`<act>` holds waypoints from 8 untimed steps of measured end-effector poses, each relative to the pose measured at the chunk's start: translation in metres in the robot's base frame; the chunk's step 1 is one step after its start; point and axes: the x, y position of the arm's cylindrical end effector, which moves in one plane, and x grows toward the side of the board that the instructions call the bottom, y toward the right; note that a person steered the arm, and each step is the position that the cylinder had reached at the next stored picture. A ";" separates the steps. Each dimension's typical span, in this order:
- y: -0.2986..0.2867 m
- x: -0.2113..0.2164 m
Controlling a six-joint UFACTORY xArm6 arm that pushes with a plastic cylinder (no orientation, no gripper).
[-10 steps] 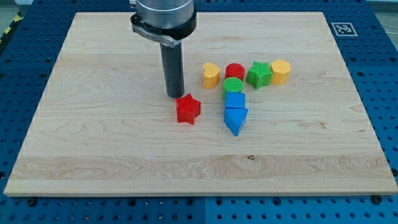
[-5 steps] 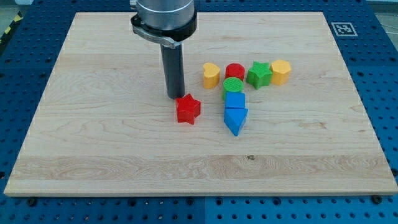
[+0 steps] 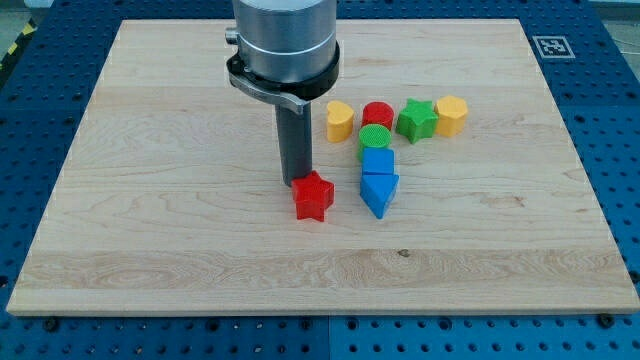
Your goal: Move the red star to the bottom left of the blue triangle
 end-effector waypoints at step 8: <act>-0.004 0.046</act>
